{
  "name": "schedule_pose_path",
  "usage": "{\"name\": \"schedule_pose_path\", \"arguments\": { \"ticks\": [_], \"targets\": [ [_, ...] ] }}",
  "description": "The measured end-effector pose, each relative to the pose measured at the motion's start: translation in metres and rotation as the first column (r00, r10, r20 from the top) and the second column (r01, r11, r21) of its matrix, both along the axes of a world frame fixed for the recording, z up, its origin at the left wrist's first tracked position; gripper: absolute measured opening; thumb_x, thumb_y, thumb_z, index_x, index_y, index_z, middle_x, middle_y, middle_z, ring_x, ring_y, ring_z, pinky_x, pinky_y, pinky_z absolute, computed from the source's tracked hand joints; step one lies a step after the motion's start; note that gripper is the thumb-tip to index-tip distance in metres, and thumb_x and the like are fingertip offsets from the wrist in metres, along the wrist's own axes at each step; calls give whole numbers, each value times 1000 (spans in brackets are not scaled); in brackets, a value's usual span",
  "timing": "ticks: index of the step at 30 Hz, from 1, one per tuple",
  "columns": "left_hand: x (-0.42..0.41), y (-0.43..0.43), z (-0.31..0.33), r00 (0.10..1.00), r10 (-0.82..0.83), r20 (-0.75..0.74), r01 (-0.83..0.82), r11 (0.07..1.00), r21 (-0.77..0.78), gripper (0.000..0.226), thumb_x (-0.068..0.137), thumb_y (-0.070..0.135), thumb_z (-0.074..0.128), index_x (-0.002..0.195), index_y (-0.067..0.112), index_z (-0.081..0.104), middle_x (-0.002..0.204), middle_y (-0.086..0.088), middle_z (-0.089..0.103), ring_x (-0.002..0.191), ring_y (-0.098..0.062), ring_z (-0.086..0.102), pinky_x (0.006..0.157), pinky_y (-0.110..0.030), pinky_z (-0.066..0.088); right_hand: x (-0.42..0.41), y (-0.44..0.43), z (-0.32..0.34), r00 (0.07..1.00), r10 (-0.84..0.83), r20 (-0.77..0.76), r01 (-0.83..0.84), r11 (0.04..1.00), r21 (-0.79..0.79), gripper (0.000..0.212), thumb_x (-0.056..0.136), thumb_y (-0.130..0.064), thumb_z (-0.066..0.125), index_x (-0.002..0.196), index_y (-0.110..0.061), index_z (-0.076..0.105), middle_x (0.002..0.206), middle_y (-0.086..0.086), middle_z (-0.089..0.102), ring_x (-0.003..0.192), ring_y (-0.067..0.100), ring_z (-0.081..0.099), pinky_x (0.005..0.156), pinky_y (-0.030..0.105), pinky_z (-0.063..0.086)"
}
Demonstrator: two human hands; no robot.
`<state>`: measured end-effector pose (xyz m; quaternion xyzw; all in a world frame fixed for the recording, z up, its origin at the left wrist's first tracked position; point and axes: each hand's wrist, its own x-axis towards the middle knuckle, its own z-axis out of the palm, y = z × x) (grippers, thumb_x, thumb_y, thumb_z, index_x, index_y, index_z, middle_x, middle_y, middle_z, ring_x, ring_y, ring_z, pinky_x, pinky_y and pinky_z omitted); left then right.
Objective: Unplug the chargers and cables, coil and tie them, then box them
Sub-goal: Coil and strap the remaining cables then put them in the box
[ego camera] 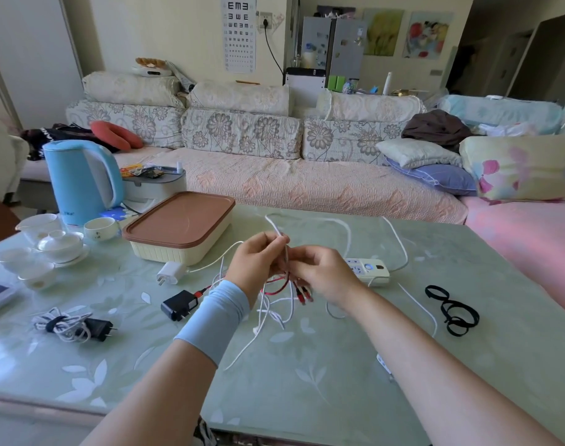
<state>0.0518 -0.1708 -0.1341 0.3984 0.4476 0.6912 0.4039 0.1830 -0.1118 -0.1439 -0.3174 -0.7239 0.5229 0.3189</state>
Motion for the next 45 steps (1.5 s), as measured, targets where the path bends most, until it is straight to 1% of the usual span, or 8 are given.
{"name": "schedule_pose_path", "arguments": {
  "ticks": [4,12,16,21,27,32,38,45],
  "targets": [
    [-2,-1,1,997,-33,67,30,999,37,17,95,8,55,78,6,57,67,-7,57,52,-18,50,53,-25,48,2,2,2,990,-13,141,-6,990,139,7,86,-22,75,79,-24,73,62,-15,64,53,-1,48,58,20,38],
    [4,3,-8,907,14,-421,-34,999,-40,19,86,-7,59,97,7,63,82,-1,66,66,-5,63,58,-17,49,3,5,1,945,-327,26,305,903,304,28,91,-27,70,65,-24,59,55,-12,60,53,2,50,56,22,39],
    [-1,11,-22,673,143,-725,-172,984,34,17,83,10,69,94,19,59,90,4,66,74,-14,63,70,-26,51,1,1,2,937,-349,14,323,883,341,28,95,-27,62,69,-24,53,63,-10,60,57,2,51,58,22,39],
    [-19,16,-36,305,-16,-952,-405,903,-145,21,83,24,70,100,34,63,97,12,66,91,-15,62,78,-26,47,0,-9,19,908,-342,-243,404,868,288,23,99,-17,57,85,1,61,67,-13,69,51,-1,54,54,13,40],
    [-16,15,-25,238,-102,-966,-308,935,-175,40,73,23,66,110,36,61,105,18,66,100,-11,60,91,-28,48,4,-1,18,875,-329,-356,364,931,33,18,100,-14,55,83,-7,52,76,11,72,67,29,71,53,37,55],
    [9,4,-17,566,66,-822,-158,987,-30,22,87,27,56,108,29,63,95,10,67,85,-10,62,81,-24,47,7,0,22,866,-326,-379,320,944,-80,18,100,-13,55,83,-6,53,71,9,72,62,26,72,54,36,58],
    [7,8,-19,628,-23,-778,-103,988,-113,25,98,28,51,86,22,72,76,11,63,68,-7,57,77,-24,45,10,-4,34,704,-272,-657,114,955,-273,17,102,-15,49,88,-6,53,73,11,68,69,30,72,61,36,59],
    [9,5,-5,926,140,-350,-177,981,-76,32,98,18,54,68,14,64,63,-8,58,58,-19,56,63,-30,55,8,-3,17,934,72,-351,-187,934,-306,54,86,-50,58,126,-13,61,121,7,69,107,17,65,90,35,48]
  ]
}}
